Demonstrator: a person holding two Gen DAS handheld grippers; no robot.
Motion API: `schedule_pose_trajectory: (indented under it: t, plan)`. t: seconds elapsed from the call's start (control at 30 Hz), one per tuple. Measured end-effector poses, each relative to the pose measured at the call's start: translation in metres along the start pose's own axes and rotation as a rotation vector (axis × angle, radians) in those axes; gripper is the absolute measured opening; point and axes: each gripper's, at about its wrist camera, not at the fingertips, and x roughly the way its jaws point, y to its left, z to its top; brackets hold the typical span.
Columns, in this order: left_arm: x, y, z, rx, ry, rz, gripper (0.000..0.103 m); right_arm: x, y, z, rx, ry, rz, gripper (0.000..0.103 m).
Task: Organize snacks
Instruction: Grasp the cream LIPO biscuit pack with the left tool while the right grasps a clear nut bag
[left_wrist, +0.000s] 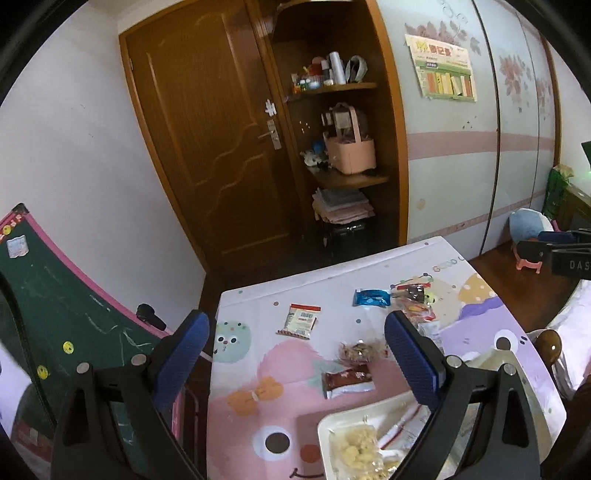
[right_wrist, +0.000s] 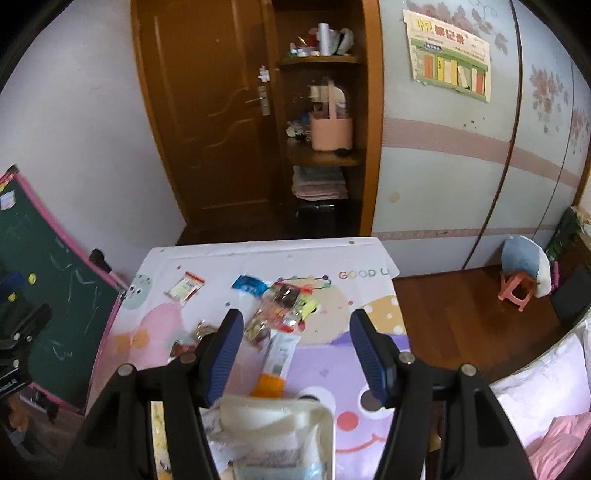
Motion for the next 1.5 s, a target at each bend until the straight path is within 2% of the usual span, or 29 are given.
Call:
schedule_pose_trajectory:
  t: [0.2, 0.3, 0.37, 0.4, 0.53, 0.67, 0.77, 0.97, 1.13, 1.27, 1.4, 1.5]
  plan:
    - [0.053, 0.018, 0.034, 0.017, 0.069, 0.021, 0.096, 0.043, -0.007, 0.034, 0.036, 0.092, 0.015, 0.06]
    - [0.092, 0.023, 0.047, 0.03, 0.09, 0.032, 0.096, 0.065, -0.003, 0.045, 0.039, 0.122, 0.016, 0.06]
    - [0.126, 0.027, 0.051, 0.022, 0.131, 0.038, 0.096, 0.085, 0.002, 0.048, 0.04, 0.153, 0.008, 0.06]
    - [0.146, 0.029, 0.051, 0.012, 0.167, 0.018, 0.096, 0.094, 0.005, 0.047, 0.04, 0.168, 0.014, 0.06]
    - [0.213, 0.028, 0.042, 0.058, 0.263, 0.023, 0.096, 0.14, 0.014, 0.035, 0.059, 0.268, 0.026, 0.06]
    - [0.271, 0.02, 0.02, 0.121, 0.35, 0.04, 0.095, 0.183, 0.019, 0.007, 0.115, 0.378, 0.08, 0.06]
    - [0.305, 0.016, 0.001, 0.112, 0.41, 0.011, 0.095, 0.205, 0.023, -0.01, 0.143, 0.436, 0.097, 0.06]
    - [0.349, 0.009, -0.023, 0.087, 0.475, -0.016, 0.095, 0.24, 0.034, -0.031, 0.194, 0.517, 0.139, 0.06]
    - [0.373, 0.008, -0.035, 0.068, 0.509, -0.006, 0.095, 0.257, 0.04, -0.035, 0.217, 0.528, 0.148, 0.06]
    - [0.387, 0.008, -0.043, 0.033, 0.533, -0.026, 0.095, 0.271, 0.048, -0.041, 0.214, 0.547, 0.142, 0.06]
    - [0.398, 0.004, -0.051, 0.03, 0.551, -0.031, 0.095, 0.282, 0.056, -0.045, 0.189, 0.544, 0.117, 0.056]
    - [0.404, 0.004, -0.052, -0.008, 0.545, -0.046, 0.094, 0.288, 0.058, -0.045, 0.193, 0.552, 0.118, 0.055]
